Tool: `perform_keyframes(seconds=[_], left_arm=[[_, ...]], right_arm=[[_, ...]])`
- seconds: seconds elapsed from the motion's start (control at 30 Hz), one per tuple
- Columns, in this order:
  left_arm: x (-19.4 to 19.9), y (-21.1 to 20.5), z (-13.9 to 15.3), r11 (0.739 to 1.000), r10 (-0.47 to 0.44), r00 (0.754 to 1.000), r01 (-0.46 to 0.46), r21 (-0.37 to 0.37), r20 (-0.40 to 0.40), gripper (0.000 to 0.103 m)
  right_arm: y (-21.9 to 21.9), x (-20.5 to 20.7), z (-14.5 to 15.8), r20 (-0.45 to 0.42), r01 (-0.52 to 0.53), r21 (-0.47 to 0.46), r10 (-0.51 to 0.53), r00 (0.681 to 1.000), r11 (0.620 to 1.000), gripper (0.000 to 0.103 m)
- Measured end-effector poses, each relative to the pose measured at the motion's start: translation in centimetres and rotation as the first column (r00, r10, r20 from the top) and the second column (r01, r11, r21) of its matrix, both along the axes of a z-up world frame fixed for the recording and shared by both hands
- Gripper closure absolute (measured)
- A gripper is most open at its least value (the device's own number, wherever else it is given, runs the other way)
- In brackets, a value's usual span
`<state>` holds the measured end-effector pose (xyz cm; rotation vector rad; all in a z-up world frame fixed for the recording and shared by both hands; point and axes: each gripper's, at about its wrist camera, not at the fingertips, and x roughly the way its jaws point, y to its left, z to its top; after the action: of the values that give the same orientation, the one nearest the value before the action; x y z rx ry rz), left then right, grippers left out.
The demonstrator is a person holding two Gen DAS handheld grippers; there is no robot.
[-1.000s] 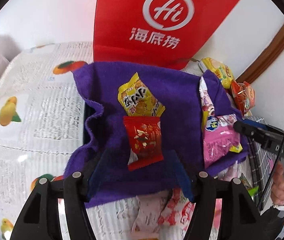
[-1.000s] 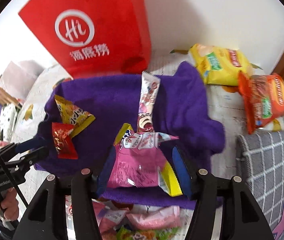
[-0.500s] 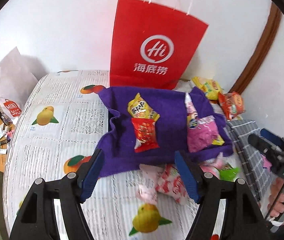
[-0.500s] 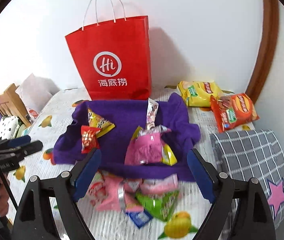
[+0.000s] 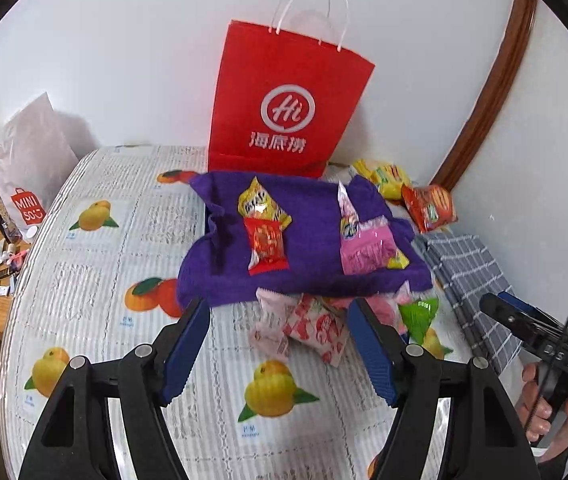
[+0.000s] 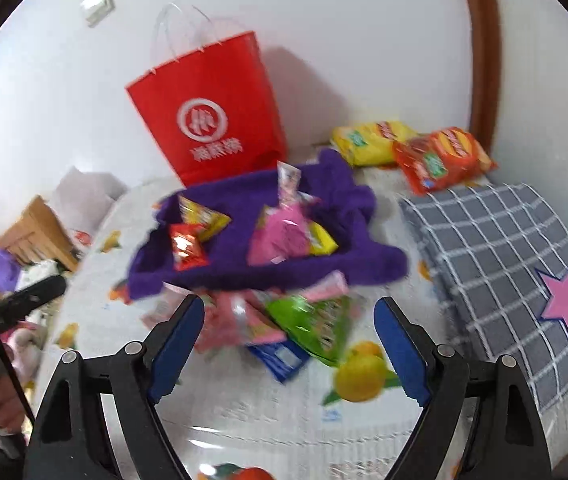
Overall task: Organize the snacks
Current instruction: 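Move both tools back to the snack pile beside the towel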
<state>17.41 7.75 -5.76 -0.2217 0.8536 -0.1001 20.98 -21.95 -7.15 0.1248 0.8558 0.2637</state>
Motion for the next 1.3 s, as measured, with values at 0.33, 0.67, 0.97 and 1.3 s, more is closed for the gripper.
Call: perform_keyframes(seconds=[0.33, 0.67, 0.97, 1.3], left_arm=[[0.3, -0.9, -3.0, 1.0, 0.002, 0.999, 0.0, 0.03, -0.054, 0.034], [2.2, -2.0, -5.1, 0.995, -0.01, 0.993, 0.022, 0.098, -0.118, 0.032], [4.9, -2.9, -9.0, 0.99, -0.011, 0.981, 0.038, 0.138, -0.195, 0.032], [8.1, -2.5, -12.0, 0.983, 0.018, 0.974, 0.025, 0.183, -0.226, 0.031]], right_arm=[[-0.4, 0.0, -5.6, -0.025, -0.003, -0.009, 0.003, 1.0, 1.0, 0.02], [0.8, 3.5, -8.6, -0.038, -0.018, 0.007, 0.018, 0.999, 1.0, 0.022], [2.3, 5.3, -10.8, -0.062, -0.052, -0.028, 0.05, 0.997, 0.998, 0.037], [1.0, 4.4, -10.5, -0.042, -0.044, 0.026, 0.045, 0.998, 0.999, 0.04]])
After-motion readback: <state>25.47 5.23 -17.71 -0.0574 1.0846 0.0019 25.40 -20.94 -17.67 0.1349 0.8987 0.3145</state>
